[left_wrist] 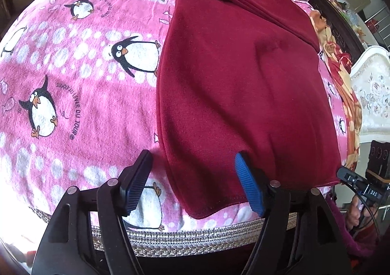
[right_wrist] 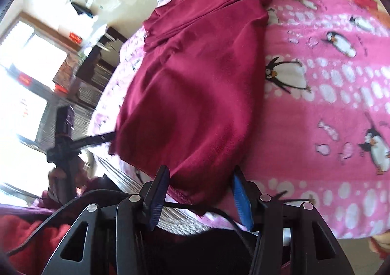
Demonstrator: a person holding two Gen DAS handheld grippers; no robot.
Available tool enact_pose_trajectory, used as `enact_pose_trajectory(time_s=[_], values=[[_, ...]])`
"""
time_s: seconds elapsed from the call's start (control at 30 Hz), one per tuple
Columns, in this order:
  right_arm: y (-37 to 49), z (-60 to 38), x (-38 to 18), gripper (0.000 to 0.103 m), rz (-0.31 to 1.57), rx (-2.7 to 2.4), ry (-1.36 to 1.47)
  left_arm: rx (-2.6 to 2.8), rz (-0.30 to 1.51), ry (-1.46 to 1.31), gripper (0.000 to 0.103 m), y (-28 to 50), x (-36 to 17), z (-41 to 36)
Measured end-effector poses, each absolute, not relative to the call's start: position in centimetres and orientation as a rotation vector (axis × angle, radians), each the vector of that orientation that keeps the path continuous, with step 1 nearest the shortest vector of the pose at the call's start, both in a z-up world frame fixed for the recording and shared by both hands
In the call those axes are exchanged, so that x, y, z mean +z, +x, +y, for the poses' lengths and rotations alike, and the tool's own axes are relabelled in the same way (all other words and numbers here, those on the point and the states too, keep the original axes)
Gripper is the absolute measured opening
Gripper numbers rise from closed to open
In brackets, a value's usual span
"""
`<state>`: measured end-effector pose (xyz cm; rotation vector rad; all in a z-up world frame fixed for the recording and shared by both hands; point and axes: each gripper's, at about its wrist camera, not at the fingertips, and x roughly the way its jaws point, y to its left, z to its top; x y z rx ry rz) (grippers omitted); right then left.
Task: Fold small clothes
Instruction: 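Lift the hem with both grippers and carry it over toward the collar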
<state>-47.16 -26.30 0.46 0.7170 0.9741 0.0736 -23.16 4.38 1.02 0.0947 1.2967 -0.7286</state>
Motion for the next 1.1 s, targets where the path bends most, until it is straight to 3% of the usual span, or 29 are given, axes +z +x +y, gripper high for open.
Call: enact_pose_trajectory(time_s=[0.1,0.27,0.3,0.33,0.37,0.4,0.57,0.77,1.1], values=[[-46.2,-26.1,-0.4,0.047,0.970,0.107,0.754,-0.731,1.297,0.086,0.071,-23.0,0.9,4.5],[-45.2,-26.2,-0.8,0.023,0.971,0.147,0.764,-0.755,1.303,0.111,0.068,-23.2,0.9,3.7],[-45.2,-26.3,-0.8,0.021,0.972,0.152,0.763,-0.752,1.299,0.126,0.055,-23.2,0.9,3.6],[-45.2,-26.4,-0.7,0.018,0.970,0.156,0.762,-0.749,1.296,0.137,0.031,-23.3,1.0,3.3],[-45.1,-26.5,-0.7,0.016,0.970,0.162,0.761,-0.752,1.307,0.139,0.018,-23.2,0.9,3.2],[-45.1,-26.5,-0.5,0.014,0.968,0.164,0.754,-0.762,1.331,0.119,0.011,-22.9,0.7,3.1],[-44.8,-27.4,1.4,0.013,0.909,0.192,0.760,-0.799,1.349,0.077,0.006,-21.9,1.6,2.8],[-43.2,-29.8,4.9,0.012,0.804,0.211,0.750,-0.875,1.209,0.049,0.006,-19.7,6.7,1.0],[-34.3,-37.4,9.8,0.011,0.638,0.121,0.692,-0.894,1.046,-0.015,0.006,-9.1,11.5,-6.1]])
